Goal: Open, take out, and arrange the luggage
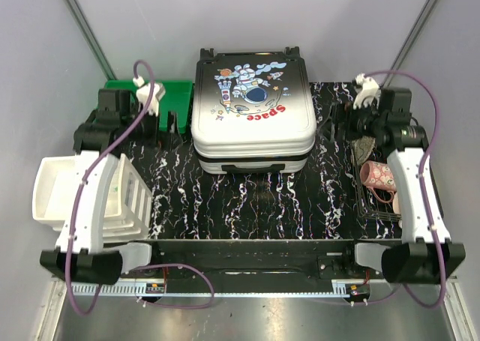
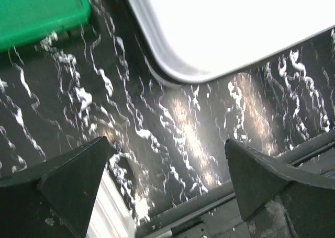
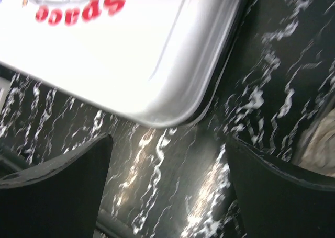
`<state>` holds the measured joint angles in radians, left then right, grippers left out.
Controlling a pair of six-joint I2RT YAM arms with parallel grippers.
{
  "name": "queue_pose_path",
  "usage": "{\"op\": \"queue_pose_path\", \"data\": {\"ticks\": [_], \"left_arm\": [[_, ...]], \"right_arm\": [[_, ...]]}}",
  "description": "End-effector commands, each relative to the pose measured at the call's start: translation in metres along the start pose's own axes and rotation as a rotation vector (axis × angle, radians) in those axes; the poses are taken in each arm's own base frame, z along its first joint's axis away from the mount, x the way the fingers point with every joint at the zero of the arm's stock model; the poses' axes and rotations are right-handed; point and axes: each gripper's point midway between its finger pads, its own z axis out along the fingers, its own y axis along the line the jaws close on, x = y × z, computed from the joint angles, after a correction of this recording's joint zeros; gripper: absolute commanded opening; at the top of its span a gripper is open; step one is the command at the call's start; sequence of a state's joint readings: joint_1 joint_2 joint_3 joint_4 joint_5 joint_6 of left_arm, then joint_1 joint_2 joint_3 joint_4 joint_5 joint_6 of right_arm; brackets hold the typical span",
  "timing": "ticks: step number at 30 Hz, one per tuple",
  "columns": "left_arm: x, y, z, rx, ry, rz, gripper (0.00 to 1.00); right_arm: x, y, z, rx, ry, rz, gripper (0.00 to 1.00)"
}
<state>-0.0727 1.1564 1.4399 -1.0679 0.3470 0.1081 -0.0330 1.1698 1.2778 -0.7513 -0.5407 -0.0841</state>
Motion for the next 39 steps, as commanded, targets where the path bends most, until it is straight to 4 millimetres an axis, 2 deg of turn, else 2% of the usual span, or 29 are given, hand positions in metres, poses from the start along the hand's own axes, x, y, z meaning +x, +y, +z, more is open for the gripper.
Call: {"op": "queue_pose_path", "data": {"ticks": [1,2,4,6,9,10,12,13,15,17,21,26,27,29,30,33,34,35,37,39], "left_arm": [[-0.079,-0.002,0.010,0.067,-0.127,0.022,0.99],[-0.089,-0.003,0.013,0.078,-0.139,0.002,0.99],[-0.115,-0.002,0.024,0.107,-0.174,0.006,0.99],[-0.131,0.002,0.034,0.110,-0.199,0.009,0.99],[-0.150,0.017,0.053,0.095,-0.212,-0.006,0.99],[-0.153,0.018,0.063,0.130,-0.203,-0.016,0.99],[-0.156,0.023,0.070,0.178,-0.204,-0.043,0.99],[-0.156,0.021,0.078,0.230,-0.191,-0.053,0.99],[-0.156,0.021,0.084,0.271,-0.183,-0.100,0.99],[-0.155,0.036,0.086,0.292,-0.184,-0.150,0.99],[-0.152,0.051,0.093,0.308,-0.187,-0.201,0.99],[-0.149,0.054,0.110,0.366,-0.158,-0.254,0.99],[-0.150,0.056,0.113,0.370,-0.164,-0.260,0.99],[-0.148,0.061,0.125,0.370,-0.147,-0.296,0.99],[-0.150,0.063,0.129,0.371,-0.152,-0.295,0.99],[-0.149,0.068,0.145,0.376,-0.137,-0.315,0.99],[-0.147,0.069,0.152,0.381,-0.125,-0.323,0.99],[-0.148,0.067,0.155,0.386,-0.123,-0.315,0.99],[-0.148,0.068,0.164,0.389,-0.119,-0.310,0.99],[-0.147,0.066,0.170,0.396,-0.115,-0.309,0.99]], "right_arm": [[-0.061,-0.027,0.013,0.094,-0.086,-0.088,1.00],[-0.070,-0.036,0.023,0.105,-0.081,-0.098,1.00],[-0.073,-0.047,0.035,0.111,-0.065,-0.110,1.00],[-0.077,-0.060,0.052,0.107,-0.045,-0.114,1.00],[-0.080,-0.064,0.074,0.031,-0.024,-0.098,1.00],[-0.080,-0.057,0.078,-0.019,-0.022,-0.091,1.00],[-0.077,-0.054,0.093,-0.081,-0.005,-0.040,1.00],[-0.075,-0.044,0.097,-0.154,0.001,-0.012,0.99],[-0.064,-0.039,0.109,-0.215,0.026,0.080,0.98],[-0.050,-0.029,0.117,-0.302,0.052,0.169,0.98],[-0.024,-0.003,0.122,-0.444,0.087,0.285,0.99],[0.012,0.052,0.122,-0.571,0.137,0.274,0.99],[0.020,0.070,0.124,-0.599,0.161,0.257,0.99],[0.031,0.085,0.125,-0.616,0.178,0.238,0.99],[0.039,0.099,0.126,-0.638,0.196,0.223,0.99],[0.052,0.119,0.120,-0.664,0.218,0.195,0.98],[0.059,0.133,0.117,-0.687,0.237,0.175,0.98],[0.062,0.140,0.108,-0.699,0.235,0.159,0.98],[0.066,0.149,0.098,-0.718,0.239,0.148,0.97],[0.069,0.149,0.084,-0.700,0.237,0.130,0.97]]}}
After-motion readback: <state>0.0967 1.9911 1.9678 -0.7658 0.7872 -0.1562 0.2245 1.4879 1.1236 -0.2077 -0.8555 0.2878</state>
